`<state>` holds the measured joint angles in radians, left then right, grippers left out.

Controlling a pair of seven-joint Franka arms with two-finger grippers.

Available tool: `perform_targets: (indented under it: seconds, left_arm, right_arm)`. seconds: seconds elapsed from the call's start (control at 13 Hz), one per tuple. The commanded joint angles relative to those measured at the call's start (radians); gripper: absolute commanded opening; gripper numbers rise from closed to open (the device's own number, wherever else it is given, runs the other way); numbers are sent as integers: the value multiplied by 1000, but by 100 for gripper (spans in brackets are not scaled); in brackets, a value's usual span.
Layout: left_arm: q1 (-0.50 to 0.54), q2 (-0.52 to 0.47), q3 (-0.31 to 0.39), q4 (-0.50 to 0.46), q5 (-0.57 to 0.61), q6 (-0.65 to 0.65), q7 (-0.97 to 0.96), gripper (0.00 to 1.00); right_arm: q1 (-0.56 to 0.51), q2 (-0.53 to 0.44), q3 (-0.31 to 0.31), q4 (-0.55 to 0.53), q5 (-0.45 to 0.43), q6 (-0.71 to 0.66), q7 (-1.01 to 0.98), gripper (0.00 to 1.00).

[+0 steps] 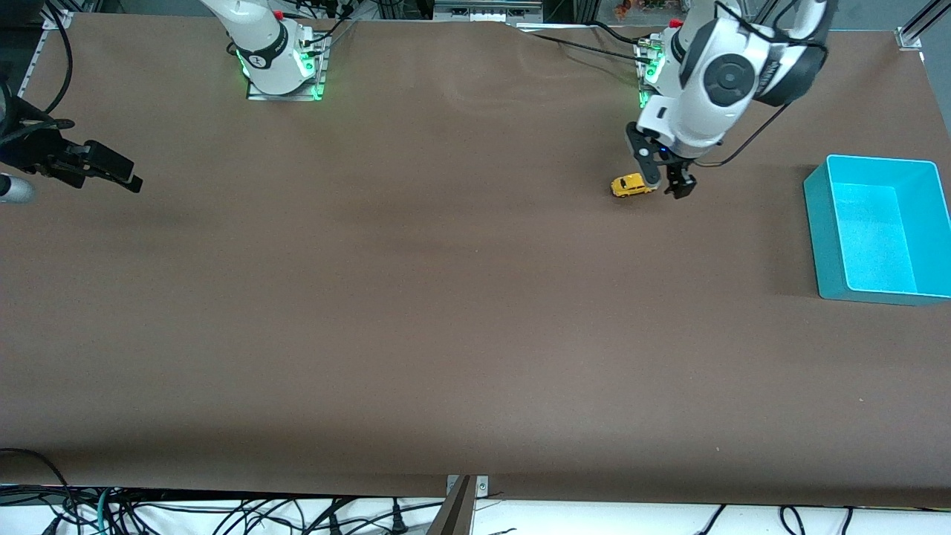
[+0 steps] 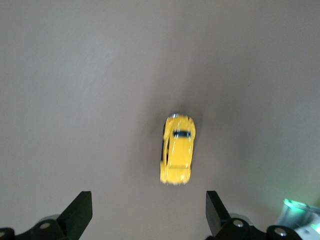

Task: Wind and store yellow beetle car
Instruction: 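Lower the left gripper and close it on the yellow car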

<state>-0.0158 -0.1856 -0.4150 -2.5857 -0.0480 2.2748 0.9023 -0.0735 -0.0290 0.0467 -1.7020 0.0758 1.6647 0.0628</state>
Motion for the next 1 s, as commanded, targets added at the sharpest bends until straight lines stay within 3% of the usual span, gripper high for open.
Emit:
perform_targets:
  seconds: [0.0, 0.15, 0.46, 0.69, 0.93]
  left_arm:
    - [25, 38, -39, -60, -4, 122, 30, 100]
    - [40, 60, -41, -73, 22, 167, 32, 100]
    - [77, 205, -41, -109, 46, 326, 32, 100]
    - [82, 264, -39, -110, 66, 367, 32, 100]
    - [85, 297, -39, -110, 71, 374, 32, 96]
  right_arm:
    - [-9, -5, -7, -4, -1, 54, -21, 100]
    - [-3, -6, -8, -1, -4, 88, -14, 100]
    - [1, 26, -11, 4, -1, 78, -14, 99]
    - [-6, 43, -1, 48, -5, 54, -11, 100]
    - [4, 44, 21, 26, -51, 29, -1, 100]
